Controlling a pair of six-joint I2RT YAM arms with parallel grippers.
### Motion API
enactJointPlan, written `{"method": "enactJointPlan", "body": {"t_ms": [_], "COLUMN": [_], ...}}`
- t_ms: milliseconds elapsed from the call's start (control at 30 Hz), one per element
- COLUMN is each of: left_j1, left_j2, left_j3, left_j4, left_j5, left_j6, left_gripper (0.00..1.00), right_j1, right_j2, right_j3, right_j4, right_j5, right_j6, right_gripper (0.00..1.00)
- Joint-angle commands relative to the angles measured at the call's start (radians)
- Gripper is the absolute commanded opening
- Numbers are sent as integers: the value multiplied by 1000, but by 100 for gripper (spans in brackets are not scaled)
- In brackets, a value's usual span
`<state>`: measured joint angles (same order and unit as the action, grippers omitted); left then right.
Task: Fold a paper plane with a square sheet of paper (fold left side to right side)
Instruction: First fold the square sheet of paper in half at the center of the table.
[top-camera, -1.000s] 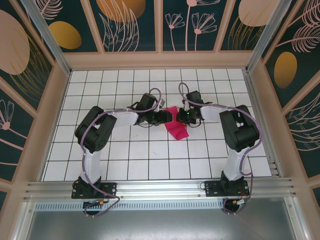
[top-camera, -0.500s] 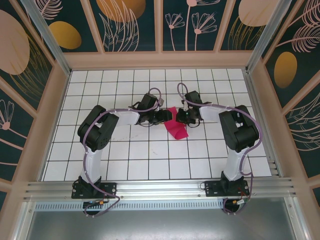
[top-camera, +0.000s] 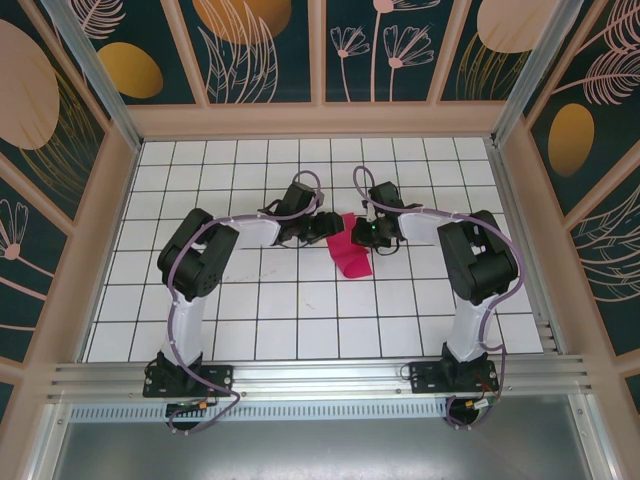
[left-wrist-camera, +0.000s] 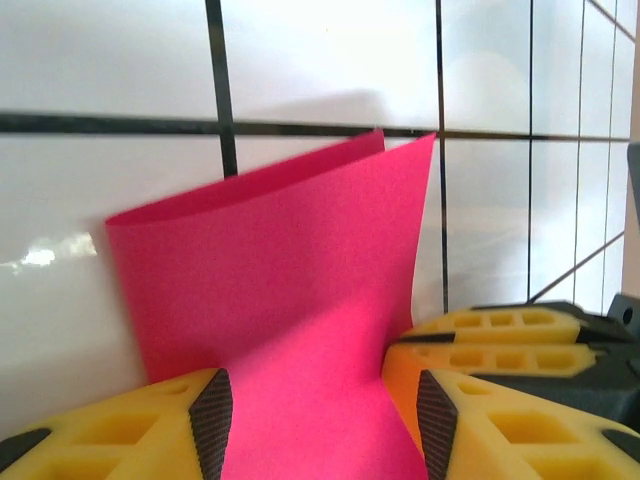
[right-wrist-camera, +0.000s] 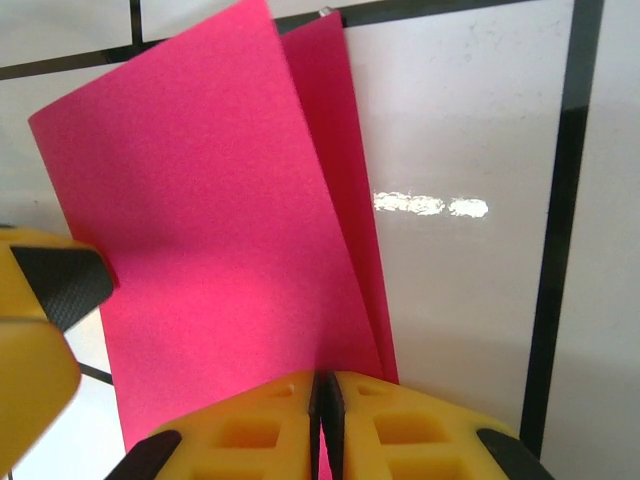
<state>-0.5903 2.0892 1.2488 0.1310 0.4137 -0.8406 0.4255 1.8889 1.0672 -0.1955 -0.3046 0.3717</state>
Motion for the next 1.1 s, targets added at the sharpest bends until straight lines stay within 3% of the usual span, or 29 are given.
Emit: {"method": "enactJointPlan", "body": {"t_ms": [0, 467, 733, 1067], "left_j1": [34, 63, 107, 72], "left_j2": [50, 110, 70, -88], "left_j3": [43, 121, 220, 44], "left_j4": [33, -19, -113, -1], "left_j5": [-73, -96, -97, 93], "left_j6": [-1, 20, 104, 83], "left_gripper": [56, 57, 57, 56], "right_j1": [19, 20, 19, 19], "right_j2": [82, 82, 83, 75], "right_j3": [-44, -50, -49, -42], "right_j4": [-119, -114, -106, -105], "right_j5": [58, 58, 50, 53], "right_j6": [-24, -28, -24, -19], "right_gripper": [16, 16, 16, 16]}}
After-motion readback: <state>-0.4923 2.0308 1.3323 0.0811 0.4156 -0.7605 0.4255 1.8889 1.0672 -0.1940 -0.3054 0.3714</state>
